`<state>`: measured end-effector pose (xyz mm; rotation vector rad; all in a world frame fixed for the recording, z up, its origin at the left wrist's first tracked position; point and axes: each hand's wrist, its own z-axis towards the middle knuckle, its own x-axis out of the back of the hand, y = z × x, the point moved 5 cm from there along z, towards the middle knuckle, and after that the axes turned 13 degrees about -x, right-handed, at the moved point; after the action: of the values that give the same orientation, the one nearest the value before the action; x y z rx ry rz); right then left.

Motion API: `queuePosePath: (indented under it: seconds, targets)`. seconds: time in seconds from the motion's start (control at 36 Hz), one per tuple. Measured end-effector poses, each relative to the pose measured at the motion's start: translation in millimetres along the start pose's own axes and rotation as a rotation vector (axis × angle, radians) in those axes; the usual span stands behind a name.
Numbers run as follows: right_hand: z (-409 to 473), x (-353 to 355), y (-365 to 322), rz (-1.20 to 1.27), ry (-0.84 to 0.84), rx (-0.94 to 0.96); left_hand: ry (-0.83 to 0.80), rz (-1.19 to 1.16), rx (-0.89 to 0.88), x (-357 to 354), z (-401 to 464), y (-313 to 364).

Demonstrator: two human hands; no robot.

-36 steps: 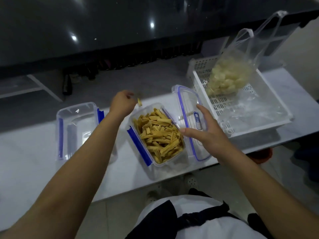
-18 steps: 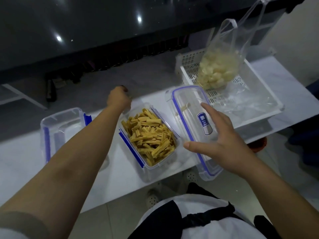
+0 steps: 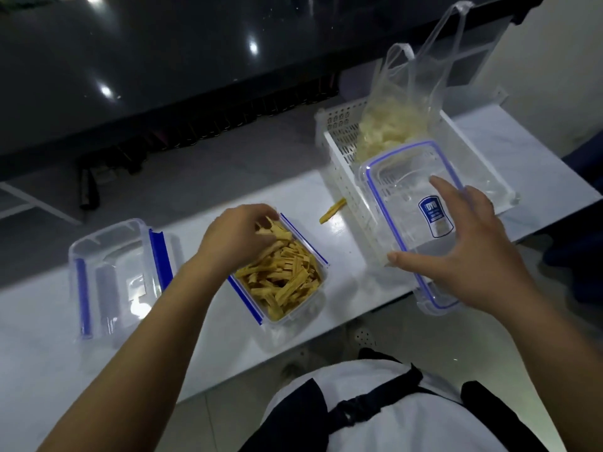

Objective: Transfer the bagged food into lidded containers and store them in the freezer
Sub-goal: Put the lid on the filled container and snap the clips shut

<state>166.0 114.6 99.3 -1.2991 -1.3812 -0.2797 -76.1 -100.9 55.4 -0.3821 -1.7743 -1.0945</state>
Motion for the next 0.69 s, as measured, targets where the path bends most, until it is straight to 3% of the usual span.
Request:
queuePosePath:
  seconds: [0.11, 0.28, 0.42, 0.69]
  targets:
    - [7, -5, 11, -0.140, 0.059, -0.028, 0.047, -0.032, -0.047, -8, 39, 21]
    - [14, -9, 37, -0.167, 0.052, -0.101, -0.177, 0.179, -0.086, -62, 115, 59]
    - [14, -8, 53, -0.138, 0.020, -0.125, -0.259, 0.260, -0.033, -96, 147, 69]
    - [17, -7, 57, -0.075, -0.034, -0.085, -0.124, 0.210, 0.049, -95, 151, 58]
